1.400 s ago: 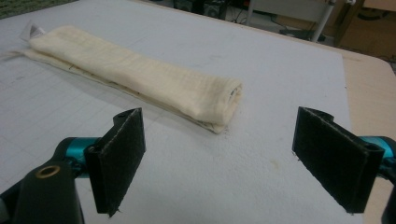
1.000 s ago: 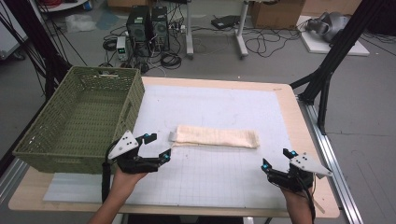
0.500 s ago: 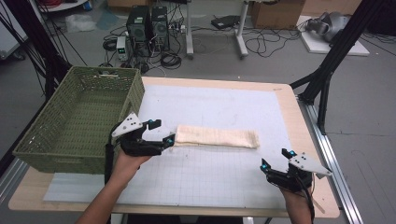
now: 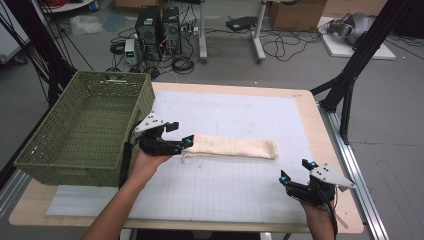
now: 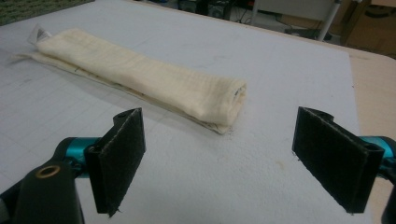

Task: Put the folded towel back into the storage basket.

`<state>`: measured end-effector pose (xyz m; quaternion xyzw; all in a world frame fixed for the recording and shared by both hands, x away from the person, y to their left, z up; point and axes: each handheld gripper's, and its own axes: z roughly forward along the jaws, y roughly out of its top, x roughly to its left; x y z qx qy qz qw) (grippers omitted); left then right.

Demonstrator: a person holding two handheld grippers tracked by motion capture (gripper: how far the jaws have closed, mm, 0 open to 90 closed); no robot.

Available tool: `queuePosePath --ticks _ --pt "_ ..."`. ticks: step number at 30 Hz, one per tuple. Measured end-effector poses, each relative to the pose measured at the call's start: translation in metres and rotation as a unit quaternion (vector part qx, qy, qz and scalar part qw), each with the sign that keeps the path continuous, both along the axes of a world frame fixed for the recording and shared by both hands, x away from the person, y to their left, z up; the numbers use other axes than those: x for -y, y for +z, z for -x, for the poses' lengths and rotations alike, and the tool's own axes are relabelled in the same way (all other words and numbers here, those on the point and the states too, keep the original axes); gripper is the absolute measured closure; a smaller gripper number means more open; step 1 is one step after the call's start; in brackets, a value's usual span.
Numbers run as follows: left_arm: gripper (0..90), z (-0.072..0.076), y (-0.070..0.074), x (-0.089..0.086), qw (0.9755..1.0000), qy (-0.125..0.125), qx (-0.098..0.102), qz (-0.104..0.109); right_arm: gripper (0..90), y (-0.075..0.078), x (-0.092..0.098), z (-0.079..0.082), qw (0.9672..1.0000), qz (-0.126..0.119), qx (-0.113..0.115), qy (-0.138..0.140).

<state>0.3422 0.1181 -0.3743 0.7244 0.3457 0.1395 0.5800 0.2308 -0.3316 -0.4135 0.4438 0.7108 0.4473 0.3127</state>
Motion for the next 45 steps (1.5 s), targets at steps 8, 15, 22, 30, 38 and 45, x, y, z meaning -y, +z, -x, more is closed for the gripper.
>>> queuePosePath --ticks 8,15,22,30,38,45 --pt "20.8 -0.028 -0.023 0.014 0.998 0.025 -0.051 -0.027 15.8 -0.001 -0.001 -0.003 1.0 0.001 -0.001 0.006" --pt "22.6 -0.04 -0.041 0.02 0.9949 0.038 -0.081 -0.047 15.9 -0.002 -0.001 -0.003 1.0 0.001 -0.007 0.006" --pt "23.9 -0.047 -0.053 0.023 0.9916 0.036 -0.1 -0.073 15.9 -0.002 0.0 -0.003 1.0 0.001 -0.005 0.006" --pt "27.8 -0.048 -0.068 0.034 0.9861 0.019 -0.115 -0.118 15.9 -0.003 0.0 -0.003 1.0 0.0 -0.008 0.006" --pt "30.9 -0.044 -0.076 0.042 0.983 0.012 -0.105 -0.15 15.9 -0.003 0.001 -0.002 0.9999 -0.004 -0.01 0.004" --pt "38.5 -0.041 -0.075 0.045 0.9799 0.02 -0.094 -0.175 15.9 -0.003 0.0 -0.002 0.9999 -0.002 -0.01 0.005"
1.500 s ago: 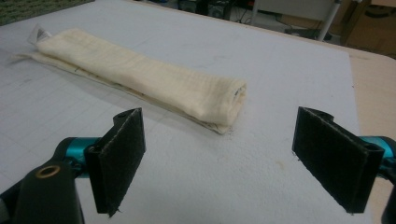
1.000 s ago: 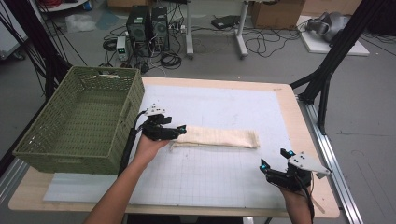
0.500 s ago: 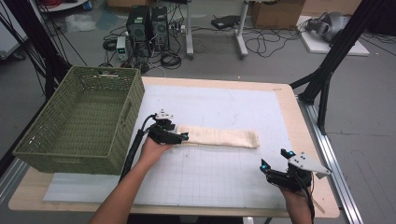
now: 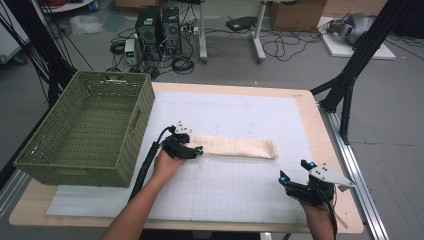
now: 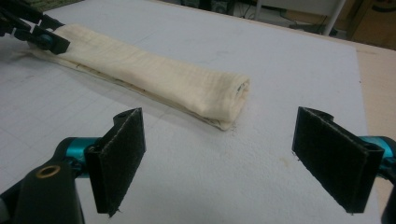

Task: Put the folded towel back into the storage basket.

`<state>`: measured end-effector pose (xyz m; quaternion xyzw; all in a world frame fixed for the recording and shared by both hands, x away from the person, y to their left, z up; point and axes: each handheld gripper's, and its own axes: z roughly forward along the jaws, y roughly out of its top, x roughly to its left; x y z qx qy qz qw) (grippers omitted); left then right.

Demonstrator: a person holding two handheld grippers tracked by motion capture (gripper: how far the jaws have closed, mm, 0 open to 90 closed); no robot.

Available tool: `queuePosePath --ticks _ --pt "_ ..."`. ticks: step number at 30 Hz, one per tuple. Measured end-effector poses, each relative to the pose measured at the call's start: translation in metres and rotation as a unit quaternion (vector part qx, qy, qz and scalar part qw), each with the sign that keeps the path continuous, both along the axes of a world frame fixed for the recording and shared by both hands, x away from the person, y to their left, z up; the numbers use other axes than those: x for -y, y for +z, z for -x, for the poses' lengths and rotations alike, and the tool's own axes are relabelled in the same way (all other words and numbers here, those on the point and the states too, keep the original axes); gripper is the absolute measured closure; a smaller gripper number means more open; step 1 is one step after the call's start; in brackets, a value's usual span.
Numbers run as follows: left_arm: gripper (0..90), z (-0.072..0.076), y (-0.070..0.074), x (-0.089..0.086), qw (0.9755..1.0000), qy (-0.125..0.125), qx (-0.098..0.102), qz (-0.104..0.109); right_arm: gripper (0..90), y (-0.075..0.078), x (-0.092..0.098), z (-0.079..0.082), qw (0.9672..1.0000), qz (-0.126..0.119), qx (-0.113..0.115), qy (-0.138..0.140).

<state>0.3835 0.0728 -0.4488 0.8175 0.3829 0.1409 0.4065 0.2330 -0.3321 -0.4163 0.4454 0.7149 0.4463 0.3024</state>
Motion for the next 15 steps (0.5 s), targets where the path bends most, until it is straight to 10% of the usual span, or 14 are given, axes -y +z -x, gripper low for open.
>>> queuePosePath --ticks 8,15 --pt "75.4 0.0043 0.0007 0.0039 0.9991 -0.034 -0.012 0.021 15.9 -0.0002 -0.0006 -0.0003 1.0 0.0 0.0 0.001" --pt "81.4 0.0048 0.0021 0.0024 0.9987 -0.036 -0.014 0.035 15.9 -0.0001 0.0 0.0001 1.0 -0.001 0.001 0.001"
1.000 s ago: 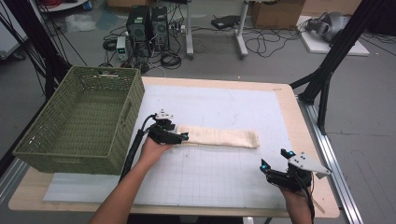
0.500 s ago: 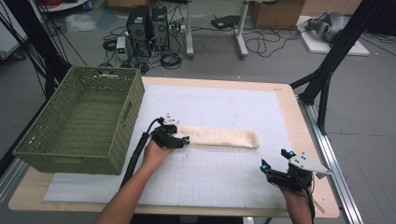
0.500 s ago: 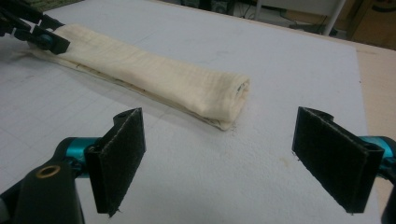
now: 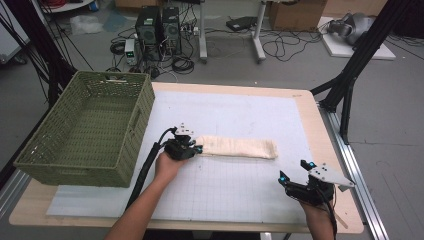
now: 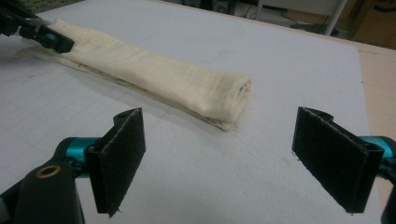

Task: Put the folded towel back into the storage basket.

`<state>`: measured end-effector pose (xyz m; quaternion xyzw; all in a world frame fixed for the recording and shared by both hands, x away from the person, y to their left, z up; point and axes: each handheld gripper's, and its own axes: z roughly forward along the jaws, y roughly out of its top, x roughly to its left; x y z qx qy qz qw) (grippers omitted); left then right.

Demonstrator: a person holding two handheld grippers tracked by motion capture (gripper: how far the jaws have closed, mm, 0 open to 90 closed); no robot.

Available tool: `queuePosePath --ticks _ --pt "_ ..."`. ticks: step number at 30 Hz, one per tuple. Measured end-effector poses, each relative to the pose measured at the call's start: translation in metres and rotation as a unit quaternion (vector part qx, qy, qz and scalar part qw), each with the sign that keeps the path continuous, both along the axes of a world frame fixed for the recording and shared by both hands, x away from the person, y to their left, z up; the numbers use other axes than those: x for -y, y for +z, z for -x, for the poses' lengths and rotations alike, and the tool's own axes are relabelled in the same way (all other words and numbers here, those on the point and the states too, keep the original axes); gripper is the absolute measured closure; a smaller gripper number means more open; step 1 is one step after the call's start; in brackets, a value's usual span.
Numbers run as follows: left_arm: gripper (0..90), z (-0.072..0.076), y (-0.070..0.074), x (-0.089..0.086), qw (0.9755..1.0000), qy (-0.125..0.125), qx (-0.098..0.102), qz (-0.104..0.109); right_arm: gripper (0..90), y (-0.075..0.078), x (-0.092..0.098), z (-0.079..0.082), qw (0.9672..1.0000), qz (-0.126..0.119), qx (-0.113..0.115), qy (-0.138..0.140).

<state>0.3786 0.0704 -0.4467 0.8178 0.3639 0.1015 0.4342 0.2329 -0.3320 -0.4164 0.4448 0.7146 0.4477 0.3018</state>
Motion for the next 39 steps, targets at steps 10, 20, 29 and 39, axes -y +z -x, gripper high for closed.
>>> queuePosePath --ticks 10,20,29,39 --pt "81.5 0.004 0.015 -0.008 0.998 -0.004 0.022 0.059 15.8 0.002 0.003 -0.001 0.9999 -0.008 0.01 -0.006" --pt "81.2 0.01 0.023 -0.01 0.9965 -0.015 0.035 0.074 15.8 0.004 -0.004 -0.007 0.9997 -0.013 0.01 0.015" --pt "81.1 0.017 0.016 -0.015 0.996 -0.009 0.038 0.081 15.8 0.009 -0.007 -0.025 0.9993 -0.023 0.011 0.028" --pt "81.0 0.019 0.018 -0.017 0.9959 -0.011 0.04 0.081 22.3 0.003 -0.015 -0.071 0.9991 -0.026 -0.026 0.021"
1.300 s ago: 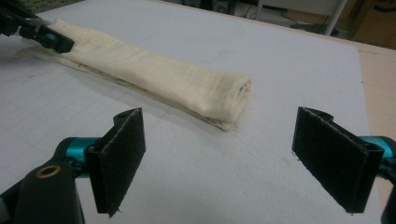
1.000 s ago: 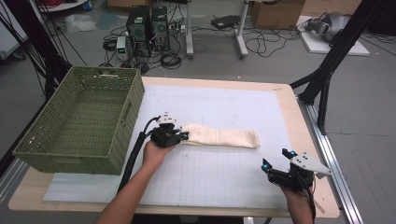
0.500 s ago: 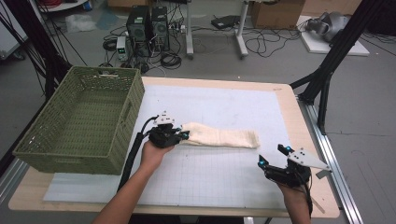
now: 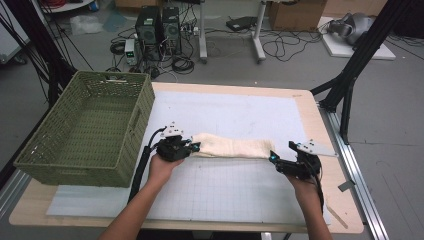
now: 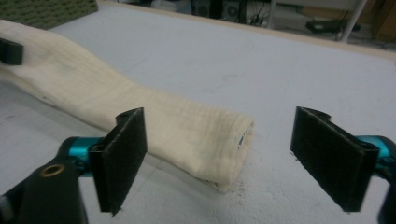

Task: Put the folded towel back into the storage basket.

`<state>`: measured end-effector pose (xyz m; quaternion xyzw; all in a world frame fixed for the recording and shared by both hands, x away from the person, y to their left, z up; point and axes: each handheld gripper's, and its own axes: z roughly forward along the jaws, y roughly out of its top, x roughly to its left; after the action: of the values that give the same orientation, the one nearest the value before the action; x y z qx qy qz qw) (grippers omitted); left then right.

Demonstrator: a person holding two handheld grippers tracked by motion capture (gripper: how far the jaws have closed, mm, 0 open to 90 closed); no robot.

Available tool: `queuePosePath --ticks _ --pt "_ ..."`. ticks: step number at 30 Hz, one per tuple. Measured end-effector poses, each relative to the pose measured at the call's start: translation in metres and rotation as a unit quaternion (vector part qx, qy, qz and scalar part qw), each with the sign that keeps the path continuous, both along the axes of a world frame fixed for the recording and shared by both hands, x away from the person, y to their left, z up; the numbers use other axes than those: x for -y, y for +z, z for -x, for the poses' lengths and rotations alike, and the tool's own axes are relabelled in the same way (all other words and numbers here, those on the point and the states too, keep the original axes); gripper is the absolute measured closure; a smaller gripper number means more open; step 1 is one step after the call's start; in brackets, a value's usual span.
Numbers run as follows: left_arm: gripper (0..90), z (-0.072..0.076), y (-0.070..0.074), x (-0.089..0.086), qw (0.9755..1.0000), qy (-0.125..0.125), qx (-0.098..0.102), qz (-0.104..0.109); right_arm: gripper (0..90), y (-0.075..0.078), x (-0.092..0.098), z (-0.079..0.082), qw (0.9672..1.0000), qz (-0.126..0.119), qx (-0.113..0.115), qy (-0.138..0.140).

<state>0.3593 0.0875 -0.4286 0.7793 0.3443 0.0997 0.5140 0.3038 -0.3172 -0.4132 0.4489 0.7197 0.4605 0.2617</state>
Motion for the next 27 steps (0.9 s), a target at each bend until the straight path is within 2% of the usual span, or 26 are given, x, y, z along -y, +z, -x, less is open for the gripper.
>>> queuePosePath --ticks 4,10,11,15,18,22,24,25,26,27 --pt "81.0 0.0 0.0 0.001 1.0 -0.001 0.002 0.0 22.8 -0.006 -0.003 -0.016 0.9998 0.006 -0.02 -0.003" --pt "80.9 0.0 0.0 0.0 1.0 0.0 0.003 0.001 24.0 -0.012 -0.007 -0.025 0.9993 0.01 -0.035 -0.01" --pt "80.9 0.0 0.0 0.0 1.0 0.001 0.001 0.002 24.7 -0.016 -0.01 -0.029 0.9987 0.015 -0.048 -0.01" --pt "80.9 0.001 -0.001 0.001 1.0 0.0 0.002 0.0 34.3 -0.027 -0.013 -0.037 0.9965 0.01 -0.082 -0.013" --pt "80.8 0.002 -0.001 0.001 1.0 -0.003 0.002 -0.004 36.8 -0.035 -0.016 -0.042 0.9941 0.024 -0.104 -0.016" --pt "80.9 0.004 -0.003 0.001 0.9999 -0.006 0.003 -0.01 46.0 -0.038 -0.018 -0.043 0.9926 0.034 -0.115 -0.013" --pt "80.9 0.005 -0.003 0.001 0.9999 -0.007 0.004 -0.009 51.6 -0.037 -0.018 -0.042 0.9922 0.025 -0.122 -0.009" --pt "80.9 0.005 -0.003 0.001 0.9999 -0.007 0.004 -0.009 51.6 -0.037 -0.018 -0.042 0.9922 0.025 -0.122 -0.009" --pt "80.9 0.006 -0.003 0.001 0.9999 -0.007 0.004 -0.01 62.9 -0.038 -0.017 -0.042 0.9918 0.014 -0.127 0.001" --pt "80.9 0.006 -0.003 0.001 0.9999 -0.007 0.004 -0.011 68.3 -0.038 -0.017 -0.042 0.9912 0.003 -0.132 0.01"
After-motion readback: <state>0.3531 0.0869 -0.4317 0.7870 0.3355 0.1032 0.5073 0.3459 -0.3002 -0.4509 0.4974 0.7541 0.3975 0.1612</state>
